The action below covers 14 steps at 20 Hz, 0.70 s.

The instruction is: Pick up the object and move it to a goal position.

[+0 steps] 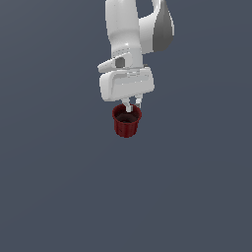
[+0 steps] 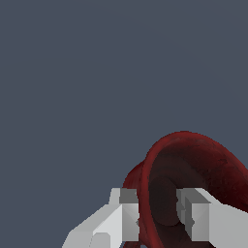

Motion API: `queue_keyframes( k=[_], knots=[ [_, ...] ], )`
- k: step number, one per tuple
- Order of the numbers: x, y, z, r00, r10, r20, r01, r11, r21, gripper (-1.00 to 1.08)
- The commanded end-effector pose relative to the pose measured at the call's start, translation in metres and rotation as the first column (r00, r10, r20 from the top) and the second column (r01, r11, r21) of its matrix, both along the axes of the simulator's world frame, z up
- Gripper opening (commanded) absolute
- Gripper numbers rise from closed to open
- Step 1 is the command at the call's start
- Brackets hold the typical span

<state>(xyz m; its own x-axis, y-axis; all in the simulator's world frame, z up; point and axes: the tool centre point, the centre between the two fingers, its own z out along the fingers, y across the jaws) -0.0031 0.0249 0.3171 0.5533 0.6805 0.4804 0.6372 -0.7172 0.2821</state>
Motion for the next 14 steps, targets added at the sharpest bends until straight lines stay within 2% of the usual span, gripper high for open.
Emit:
queue_keyframes(
  k=[1,14],
  knots=[
    [-0.001,0.003,0.008,1.0,0.001,0.004,-0.001,1.0,0.0,-1.0],
    [-0.014,0.02,0.062,1.0,0.004,0.011,-0.004,1.0,0.009,-1.0]
  ],
)
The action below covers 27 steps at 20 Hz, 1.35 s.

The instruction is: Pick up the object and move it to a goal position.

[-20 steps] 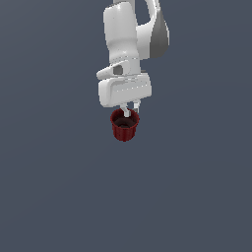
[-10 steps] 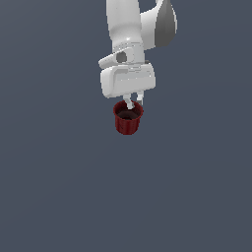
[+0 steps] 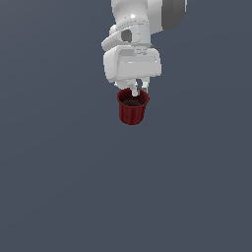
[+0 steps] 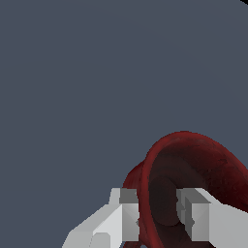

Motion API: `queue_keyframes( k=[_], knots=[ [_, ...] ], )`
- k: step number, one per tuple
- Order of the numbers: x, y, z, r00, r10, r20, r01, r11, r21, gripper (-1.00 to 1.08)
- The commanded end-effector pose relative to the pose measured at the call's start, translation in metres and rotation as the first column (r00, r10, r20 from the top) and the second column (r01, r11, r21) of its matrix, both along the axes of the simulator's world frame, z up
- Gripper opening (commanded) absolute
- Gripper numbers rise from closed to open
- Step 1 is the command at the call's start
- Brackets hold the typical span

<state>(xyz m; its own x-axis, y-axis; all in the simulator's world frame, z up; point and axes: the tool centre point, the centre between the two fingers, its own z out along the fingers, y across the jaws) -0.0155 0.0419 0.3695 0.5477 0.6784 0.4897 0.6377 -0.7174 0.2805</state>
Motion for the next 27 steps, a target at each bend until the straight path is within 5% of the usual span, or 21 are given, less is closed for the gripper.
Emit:
queue_keyframes(
  k=[1,16,27],
  knots=[
    [-0.003,0.005,0.016,1.0,0.001,0.005,-0.001,1.0,0.001,-1.0],
    [-0.029,0.032,0.12,1.0,-0.006,0.005,0.006,1.0,0.002,-1.0],
    [-0.035,0.039,0.149,1.0,-0.009,0.003,0.009,1.0,0.001,-1.0]
  ],
)
